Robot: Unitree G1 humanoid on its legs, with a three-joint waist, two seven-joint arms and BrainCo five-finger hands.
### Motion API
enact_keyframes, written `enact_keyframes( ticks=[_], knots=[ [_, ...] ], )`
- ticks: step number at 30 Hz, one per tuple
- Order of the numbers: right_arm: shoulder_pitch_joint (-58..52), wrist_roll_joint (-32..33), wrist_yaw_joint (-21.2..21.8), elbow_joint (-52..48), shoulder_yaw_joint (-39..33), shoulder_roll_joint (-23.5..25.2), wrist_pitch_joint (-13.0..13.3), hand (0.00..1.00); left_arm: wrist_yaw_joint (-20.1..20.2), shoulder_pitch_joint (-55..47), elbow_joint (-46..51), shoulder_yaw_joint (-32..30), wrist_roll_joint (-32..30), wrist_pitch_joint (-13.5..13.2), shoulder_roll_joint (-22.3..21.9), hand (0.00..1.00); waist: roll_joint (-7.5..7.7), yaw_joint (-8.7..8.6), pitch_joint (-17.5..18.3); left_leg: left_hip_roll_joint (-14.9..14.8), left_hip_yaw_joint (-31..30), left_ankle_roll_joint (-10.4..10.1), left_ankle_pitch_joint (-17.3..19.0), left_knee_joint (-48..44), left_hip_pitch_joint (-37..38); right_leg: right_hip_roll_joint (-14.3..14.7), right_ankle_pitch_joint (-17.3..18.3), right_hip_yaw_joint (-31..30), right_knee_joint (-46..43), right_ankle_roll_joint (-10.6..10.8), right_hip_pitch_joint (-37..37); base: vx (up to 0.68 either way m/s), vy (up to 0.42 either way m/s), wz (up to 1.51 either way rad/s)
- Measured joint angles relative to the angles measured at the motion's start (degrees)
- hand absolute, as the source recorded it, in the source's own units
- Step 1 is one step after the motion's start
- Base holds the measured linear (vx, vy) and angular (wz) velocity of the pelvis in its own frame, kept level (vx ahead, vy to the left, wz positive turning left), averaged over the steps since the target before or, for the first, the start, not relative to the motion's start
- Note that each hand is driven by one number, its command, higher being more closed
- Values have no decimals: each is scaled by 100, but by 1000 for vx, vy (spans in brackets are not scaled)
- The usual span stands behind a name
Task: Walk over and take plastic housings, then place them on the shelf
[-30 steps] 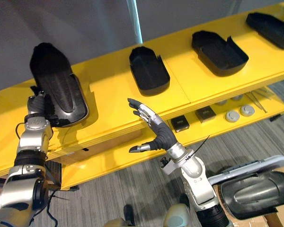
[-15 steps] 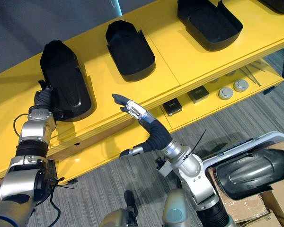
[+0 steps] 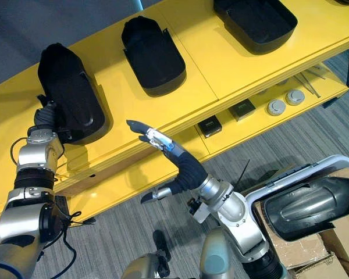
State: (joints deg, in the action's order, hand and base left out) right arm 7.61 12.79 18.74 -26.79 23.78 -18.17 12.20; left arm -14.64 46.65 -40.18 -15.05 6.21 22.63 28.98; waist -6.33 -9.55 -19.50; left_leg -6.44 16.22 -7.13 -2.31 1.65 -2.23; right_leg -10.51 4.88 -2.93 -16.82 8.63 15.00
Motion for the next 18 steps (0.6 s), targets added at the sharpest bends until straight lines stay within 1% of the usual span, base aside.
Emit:
enact_keyframes(
  ticks=[2, 6, 10, 11, 16, 18],
  knots=[
    [-79, -1, 0, 0, 6, -7, -5, 0, 38, -1, -2, -7, -6, 125, 73, 100, -1, 4, 0, 7, -1, 0, 0, -8, -17, -14, 0, 13, -2, 1, 5, -3, -6, 4],
    [-142, -2, -13, -1, 17, -6, -27, 0, 156, -1, -23, -7, -55, 157, 254, 100, -4, 6, -2, 9, -24, 0, 0, -26, -79, -29, 0, 68, -3, 2, 19, -2, -7, 8],
    [-181, -4, -73, -3, 129, -9, -77, 0, 244, -5, -22, -12, -192, 217, 431, 100, -11, 52, -5, 8, -32, 0, 0, -26, -82, -34, 0, 89, -4, 2, 18, 2, -3, 1],
    [-182, -4, -124, -3, 164, -12, -117, 0, 242, -4, -21, -13, -286, 241, 446, 0, -14, 58, -7, 8, -36, 0, 0, -25, -83, -36, 0, 94, -4, 2, 17, 0, 0, 0],
    [-184, -5, -242, -3, 172, -12, -137, 0, 212, -7, -22, -14, -287, 422, 445, 0, -101, 90, -51, 7, -61, 0, 0, -22, -93, -44, 0, 119, -4, 2, 10, 2, -1, 1],
    [-187, -6, -266, -3, 172, -12, -145, 0, 107, -13, -22, -15, -282, 467, 445, 0, -112, 86, -56, 4, -61, 0, 0, -23, -92, -41, 0, 120, -3, 2, 10, 0, 0, 0]
  ],
)
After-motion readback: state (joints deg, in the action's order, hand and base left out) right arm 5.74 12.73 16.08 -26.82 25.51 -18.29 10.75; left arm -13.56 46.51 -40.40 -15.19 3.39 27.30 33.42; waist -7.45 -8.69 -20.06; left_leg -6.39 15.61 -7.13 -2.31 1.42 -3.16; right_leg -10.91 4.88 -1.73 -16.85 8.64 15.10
